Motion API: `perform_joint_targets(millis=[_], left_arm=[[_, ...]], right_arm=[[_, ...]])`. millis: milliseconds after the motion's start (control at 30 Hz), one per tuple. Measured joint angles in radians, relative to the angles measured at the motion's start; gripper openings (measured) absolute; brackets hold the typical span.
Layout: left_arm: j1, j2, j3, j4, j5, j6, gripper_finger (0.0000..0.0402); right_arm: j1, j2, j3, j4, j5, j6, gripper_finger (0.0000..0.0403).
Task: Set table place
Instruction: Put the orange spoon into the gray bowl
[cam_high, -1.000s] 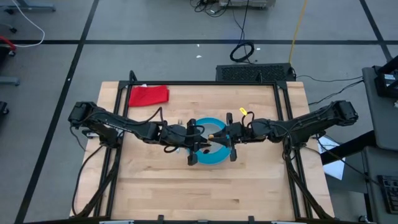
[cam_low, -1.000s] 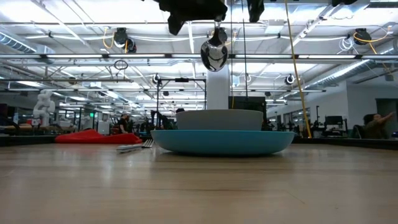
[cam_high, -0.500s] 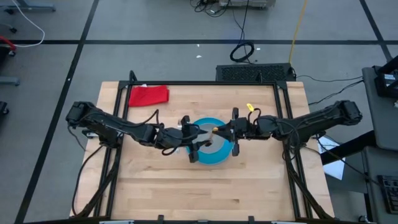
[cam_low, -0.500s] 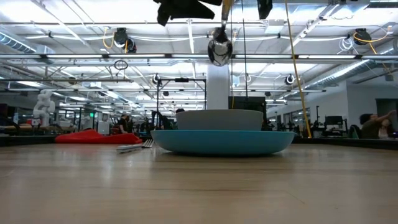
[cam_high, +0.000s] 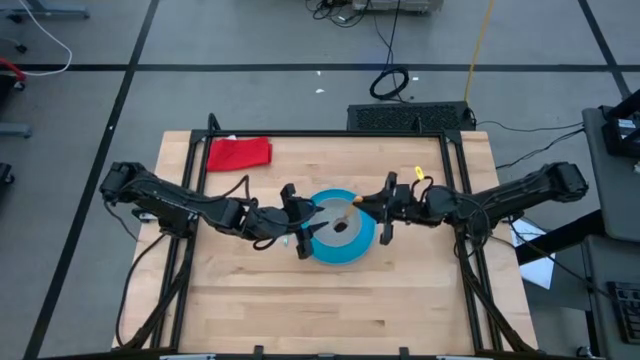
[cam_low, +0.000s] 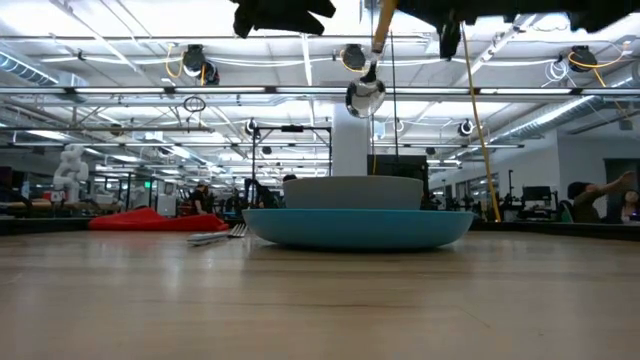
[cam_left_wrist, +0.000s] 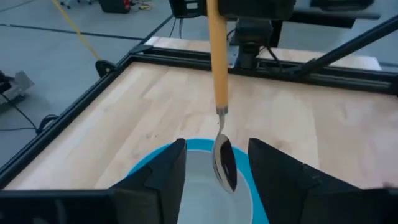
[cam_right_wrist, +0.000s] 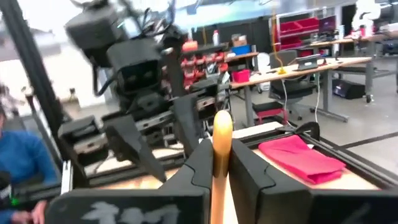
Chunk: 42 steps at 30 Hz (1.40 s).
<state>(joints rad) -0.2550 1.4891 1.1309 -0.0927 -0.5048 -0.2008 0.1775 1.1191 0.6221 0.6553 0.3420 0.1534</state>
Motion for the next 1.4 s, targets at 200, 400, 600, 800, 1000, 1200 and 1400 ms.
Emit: perform_joint_targets(millis=[200,400,600,800,1000,1200,1400], left_arm=[[0.009,0.0,0.0,-0.019,-0.019,-0.009,0.0164],[0.008,0.0,0.0,-0.043,-0.04,-0.012,0.0156],[0.009,0.0,0.0,-0.047,-0.056,-0.018,0.0156],[0.008,0.0,0.0,-0.047,-0.056,-0.018,0.0156],[0.009,0.001,0.0,-0.046,-0.056,-0.018,0.0156],[0.008,0.001,0.0,-0.046,-0.055,-0.017,0.0156],[0.008,0.001,0.0,-0.046,-0.054,-0.016,0.0156]], right_arm=[[-0.042,-0.001,-0.11,0.16,0.034,0.09,0.0017],[-0.079,0.009,-0.129,0.18,0.037,0.148,0.0017],[-0.08,0.052,-0.129,0.177,0.08,0.18,0.0017],[-0.081,0.123,-0.129,0.189,0.185,0.269,0.0019],[-0.091,0.182,-0.129,0.21,0.234,0.341,0.0019],[-0.111,0.236,-0.129,0.215,0.238,0.435,0.0019],[-0.114,0.291,-0.129,0.219,0.238,0.467,0.0019]])
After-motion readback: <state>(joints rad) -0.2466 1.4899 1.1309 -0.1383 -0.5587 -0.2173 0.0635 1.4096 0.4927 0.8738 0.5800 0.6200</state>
